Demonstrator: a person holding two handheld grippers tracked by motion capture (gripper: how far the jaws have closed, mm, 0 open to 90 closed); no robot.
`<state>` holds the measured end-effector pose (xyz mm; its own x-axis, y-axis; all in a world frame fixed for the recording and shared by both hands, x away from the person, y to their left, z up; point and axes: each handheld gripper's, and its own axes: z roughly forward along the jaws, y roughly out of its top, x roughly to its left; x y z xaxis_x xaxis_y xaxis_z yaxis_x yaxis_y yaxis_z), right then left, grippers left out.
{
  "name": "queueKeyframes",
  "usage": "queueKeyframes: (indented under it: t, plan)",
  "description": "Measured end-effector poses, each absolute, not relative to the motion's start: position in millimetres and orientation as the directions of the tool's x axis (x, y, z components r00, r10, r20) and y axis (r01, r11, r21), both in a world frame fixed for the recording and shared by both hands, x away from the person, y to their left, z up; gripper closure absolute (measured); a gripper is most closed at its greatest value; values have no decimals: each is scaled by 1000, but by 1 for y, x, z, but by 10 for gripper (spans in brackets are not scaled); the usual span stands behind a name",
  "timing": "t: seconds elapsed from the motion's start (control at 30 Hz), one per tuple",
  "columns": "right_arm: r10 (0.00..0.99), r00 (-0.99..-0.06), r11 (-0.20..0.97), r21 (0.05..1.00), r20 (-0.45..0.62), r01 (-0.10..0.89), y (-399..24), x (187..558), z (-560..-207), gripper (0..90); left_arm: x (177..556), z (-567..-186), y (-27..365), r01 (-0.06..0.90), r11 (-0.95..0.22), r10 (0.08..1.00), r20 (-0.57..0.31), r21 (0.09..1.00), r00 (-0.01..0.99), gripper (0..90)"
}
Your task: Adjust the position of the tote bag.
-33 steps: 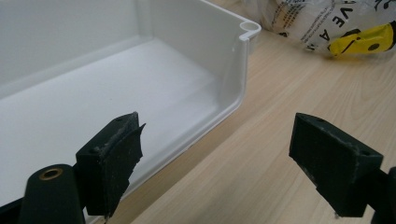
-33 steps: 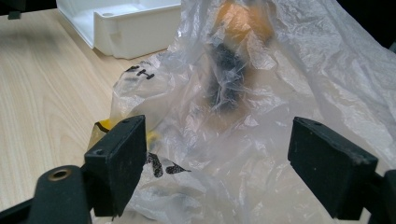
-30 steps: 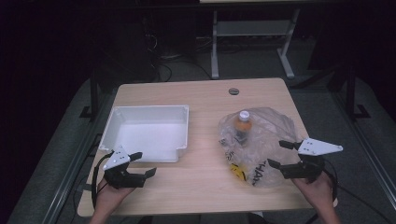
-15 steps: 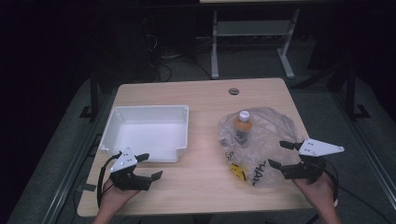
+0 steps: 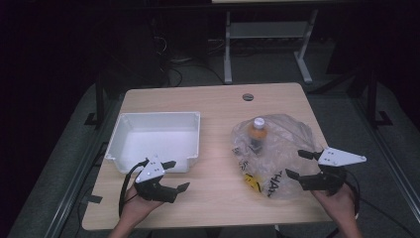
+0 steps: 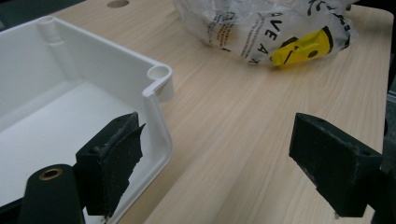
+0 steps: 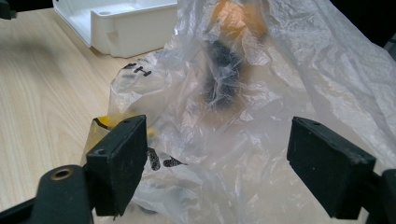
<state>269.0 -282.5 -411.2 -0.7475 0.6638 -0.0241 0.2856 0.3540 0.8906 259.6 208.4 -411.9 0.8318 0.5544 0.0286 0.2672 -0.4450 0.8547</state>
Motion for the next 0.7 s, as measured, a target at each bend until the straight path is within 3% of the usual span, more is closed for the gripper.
queueKeyframes:
  t: [0.3, 0.53, 0.7]
  plan:
    - [669, -742, 350, 893, -27, 283, -284, 269, -410, 198, 266, -405, 199, 258, -392, 548, -1, 883, 836, 164]
    - [681, -732, 328, 901, -18, 283, -286, 267, -410, 199, 271, -395, 188, 243, -416, 530, 17, 876, 848, 164]
    - [685, -728, 304, 910, -4, 282, -290, 266, -409, 199, 282, -390, 168, 257, -418, 500, -16, 871, 866, 164]
